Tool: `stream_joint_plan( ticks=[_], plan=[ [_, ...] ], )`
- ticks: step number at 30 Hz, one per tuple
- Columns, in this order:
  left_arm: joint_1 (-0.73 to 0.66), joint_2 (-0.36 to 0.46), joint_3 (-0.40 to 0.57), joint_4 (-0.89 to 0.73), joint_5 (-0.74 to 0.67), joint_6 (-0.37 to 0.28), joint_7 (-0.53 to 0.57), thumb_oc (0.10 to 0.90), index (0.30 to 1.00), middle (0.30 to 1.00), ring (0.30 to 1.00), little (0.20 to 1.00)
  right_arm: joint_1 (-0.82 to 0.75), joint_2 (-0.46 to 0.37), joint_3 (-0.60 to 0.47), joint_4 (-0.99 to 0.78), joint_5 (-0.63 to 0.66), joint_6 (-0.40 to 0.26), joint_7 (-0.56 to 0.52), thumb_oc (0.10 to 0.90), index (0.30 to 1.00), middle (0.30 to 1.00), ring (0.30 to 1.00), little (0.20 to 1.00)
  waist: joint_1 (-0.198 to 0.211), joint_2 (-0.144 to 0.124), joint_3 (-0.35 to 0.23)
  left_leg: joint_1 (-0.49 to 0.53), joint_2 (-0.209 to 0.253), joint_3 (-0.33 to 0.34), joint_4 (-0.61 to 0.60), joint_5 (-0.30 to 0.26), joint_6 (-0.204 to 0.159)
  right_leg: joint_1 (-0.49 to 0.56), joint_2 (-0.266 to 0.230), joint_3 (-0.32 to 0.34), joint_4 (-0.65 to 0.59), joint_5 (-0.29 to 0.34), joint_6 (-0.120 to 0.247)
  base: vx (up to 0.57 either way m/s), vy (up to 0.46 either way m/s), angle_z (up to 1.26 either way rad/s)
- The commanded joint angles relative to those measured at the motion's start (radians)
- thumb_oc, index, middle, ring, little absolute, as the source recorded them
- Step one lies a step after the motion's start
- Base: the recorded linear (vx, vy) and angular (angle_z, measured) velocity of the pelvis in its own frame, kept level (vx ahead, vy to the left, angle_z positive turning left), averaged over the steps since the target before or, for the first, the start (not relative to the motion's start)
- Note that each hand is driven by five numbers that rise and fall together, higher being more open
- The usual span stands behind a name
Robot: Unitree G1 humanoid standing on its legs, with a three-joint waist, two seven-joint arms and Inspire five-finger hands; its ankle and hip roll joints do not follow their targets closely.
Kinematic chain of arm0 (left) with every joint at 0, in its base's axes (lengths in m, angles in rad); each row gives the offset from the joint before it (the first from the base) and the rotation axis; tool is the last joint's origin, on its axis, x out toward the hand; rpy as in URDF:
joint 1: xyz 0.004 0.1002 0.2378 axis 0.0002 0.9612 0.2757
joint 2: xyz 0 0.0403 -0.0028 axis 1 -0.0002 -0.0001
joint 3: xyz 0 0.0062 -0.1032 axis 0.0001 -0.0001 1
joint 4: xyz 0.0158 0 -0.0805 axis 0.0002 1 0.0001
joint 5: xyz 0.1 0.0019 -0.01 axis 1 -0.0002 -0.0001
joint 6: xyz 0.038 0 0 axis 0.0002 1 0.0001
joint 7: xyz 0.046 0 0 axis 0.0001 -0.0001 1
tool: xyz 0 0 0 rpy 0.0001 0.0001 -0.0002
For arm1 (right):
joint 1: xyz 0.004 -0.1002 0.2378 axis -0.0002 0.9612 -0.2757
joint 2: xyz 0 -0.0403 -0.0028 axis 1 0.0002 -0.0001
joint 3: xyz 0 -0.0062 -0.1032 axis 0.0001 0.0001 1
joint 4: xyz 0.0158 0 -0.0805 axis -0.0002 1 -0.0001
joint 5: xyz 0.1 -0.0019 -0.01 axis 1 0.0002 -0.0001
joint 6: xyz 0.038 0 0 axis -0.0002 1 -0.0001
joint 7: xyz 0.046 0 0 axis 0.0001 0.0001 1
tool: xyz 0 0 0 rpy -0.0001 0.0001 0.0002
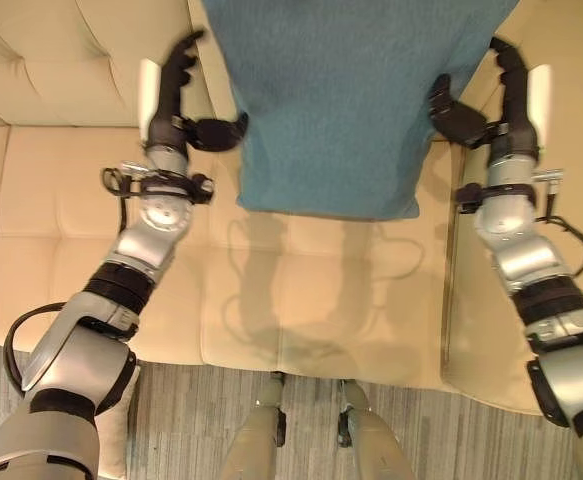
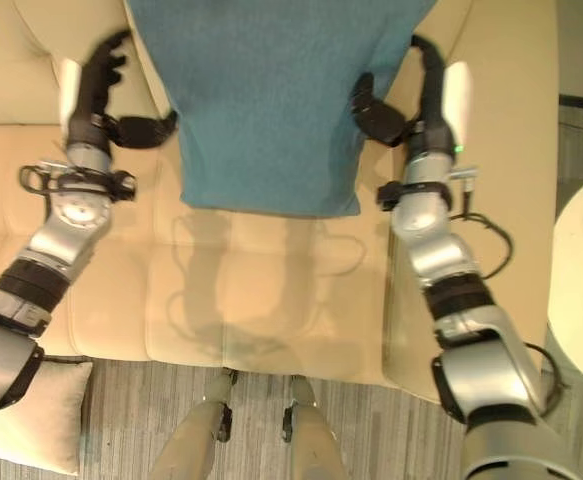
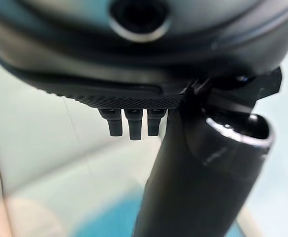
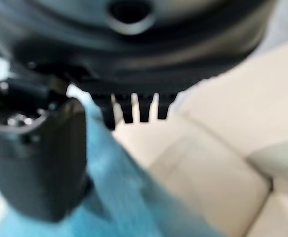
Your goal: Pick up all the scattered cushions and arrange them neatly on the sofa.
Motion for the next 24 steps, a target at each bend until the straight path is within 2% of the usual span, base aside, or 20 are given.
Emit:
stream_joint_plan(
  ticks=[1, 2, 4, 5, 8, 9, 10, 14, 16, 17, 18, 24],
  plan=[
    [0.041, 0.048, 0.093, -0.076, -0.003, -0.109, 0.025, 0.8, 0.9, 0.9, 0.9, 0.9, 0.032, -0.033, -0.058, -0.111, 0.026, -0.103, -0.014, 0.8, 0.9, 0.9, 0.9, 0.9, 0.024, -0.024, -0.124, 0.01, -0.015, 0.025, -0.001, -0.145, -0.026, 0.058, 0.011, -0.008, 0.081, -0.119, -0.011, 0.0, -0.009, 0.48],
    [0.13, 0.024, 0.148, -0.111, -0.006, -0.114, 0.02, 0.8, 0.9, 0.9, 0.9, 0.9, 0.111, -0.025, -0.106, -0.132, 0.032, -0.107, -0.001, 0.8, 0.9, 0.9, 0.9, 0.9, 0.023, -0.03, -0.125, 0.017, -0.013, 0.027, -0.001, -0.147, -0.025, 0.07, 0.012, -0.009, 0.074, -0.119, -0.012, 0.0, -0.006, 0.28],
    [0.184, 0.008, 0.173, -0.136, -0.005, -0.113, 0.013, 0.8, 0.9, 0.9, 0.9, 0.9, 0.162, -0.015, -0.131, -0.146, 0.033, -0.105, 0.01, 0.8, 0.9, 0.9, 0.9, 0.9, 0.024, -0.033, -0.129, 0.023, -0.012, 0.028, -0.001, -0.149, -0.025, 0.08, 0.013, -0.009, 0.068, -0.119, -0.013, 0.0, -0.006, 0.03],
    [0.282, -0.027, 0.205, -0.188, 0.004, -0.115, -0.008, 0.8, 0.9, 0.9, 0.9, 0.9, 0.252, 0.009, -0.171, -0.164, 0.03, -0.102, 0.03, 0.8, 0.9, 0.9, 0.9, 0.9, 0.024, -0.04, -0.136, 0.032, -0.01, 0.03, -0.001, -0.152, -0.024, 0.096, 0.015, -0.012, 0.057, -0.118, -0.014, 0.0, -0.007, 0.09],
    [0.446, -0.105, 0.24, -0.27, 0.03, -0.108, -0.045, 0.8, 0.9, 0.9, 0.9, 0.9, 0.404, 0.089, -0.227, -0.207, 0.023, -0.102, 0.066, 0.8, 0.9, 0.9, 0.9, 0.9, 0.028, -0.052, -0.144, 0.052, -0.009, 0.032, -0.001, -0.16, -0.021, 0.127, 0.017, -0.014, 0.04, -0.118, -0.015, 0.0, -0.007, -0.13],
    [0.545, -0.152, 0.261, -0.307, 0.05, -0.101, -0.076, 0.8, 0.9, 0.9, 0.9, 0.9, 0.501, 0.144, -0.244, -0.225, -0.001, -0.098, 0.093, 0.8, 0.9, 0.9, 0.9, 0.9, 0.031, -0.061, -0.146, 0.064, -0.008, 0.035, -0.001, -0.163, -0.018, 0.149, 0.018, -0.017, 0.029, -0.117, -0.015, -0.01, -0.007, 0.1],
    [0.55, -0.153, 0.26, -0.31, 0.051, -0.099, -0.076, 0.8, 0.9, 0.9, 0.9, 0.9, 0.506, 0.145, -0.245, -0.228, -0.002, -0.096, 0.093, 0.8, 0.9, 0.9, 0.9, 0.9, 0.031, -0.061, -0.148, 0.066, -0.009, 0.035, -0.001, -0.164, -0.018, 0.151, 0.018, -0.017, 0.028, -0.117, -0.015, -0.01, -0.014, 0.15],
    [0.754, -0.22, 0.297, -0.362, 0.079, -0.081, -0.147, 0.8, 0.9, 0.9, 0.9, 0.9, 0.688, 0.222, -0.264, -0.268, -0.075, -0.081, 0.148, 0.8, 0.9, 0.9, 0.9, 0.9, 0.038, -0.075, -0.154, 0.104, -0.007, 0.035, -0.001, -0.176, -0.011, 0.196, 0.022, -0.025, 0.014, -0.12, -0.017, -0.01, -0.003, 0.04],
    [0.904, -0.251, 0.322, -0.343, 0.086, -0.061, -0.204, 0.8, 0.9, 0.9, 0.9, 0.9, 0.809, 0.273, -0.269, -0.269, -0.102, -0.071, 0.191, 0.8, 0.9, 0.9, 0.9, 0.9, 0.047, -0.088, -0.163, 0.149, -0.003, 0.041, -0.001, -0.191, -0.005, 0.244, 0.022, -0.028, -0.003, -0.122, -0.015, 0.0, 0.0, 0.0],
    [0.906, -0.251, 0.321, -0.345, 0.086, -0.061, -0.205, 0.8, 0.9, 0.9, 0.9, 0.9, 0.812, 0.274, -0.269, -0.271, -0.103, -0.071, 0.191, 0.8, 0.9, 0.9, 0.9, 0.9, 0.047, -0.089, -0.165, 0.146, -0.004, 0.04, -0.001, -0.188, -0.005, 0.242, 0.022, -0.029, -0.006, -0.117, -0.014, 0.0, 0.0, 0.0],
    [0.993, -0.273, 0.335, -0.309, 0.077, -0.044, -0.238, 0.8, 0.9, 0.9, 0.9, 0.9, 0.867, 0.307, -0.266, -0.249, -0.095, -0.071, 0.219, 0.8, 0.9, 0.9, 0.9, 0.9, 0.053, -0.097, -0.178, 0.171, -0.002, 0.047, -0.001, -0.194, 0.002, 0.271, 0.021, -0.031, -0.022, -0.111, -0.011, 0.0, 0.0, 0.0],
    [1.122, -0.318, 0.351, -0.145, 0.087, -0.001, -0.305, 0.8, 0.9, 0.9, 0.9, 0.9, 0.934, 0.36, -0.234, -0.171, -0.093, -0.065, 0.271, 0.8, 0.9, 0.9, 0.9, 0.9, 0.076, -0.109, -0.21, 0.239, 0.001, 0.066, -0.001, -0.211, 0.018, 0.337, 0.013, -0.025, -0.049, -0.102, 0.0, 0.01, 0.05, -0.13]
  ],
)
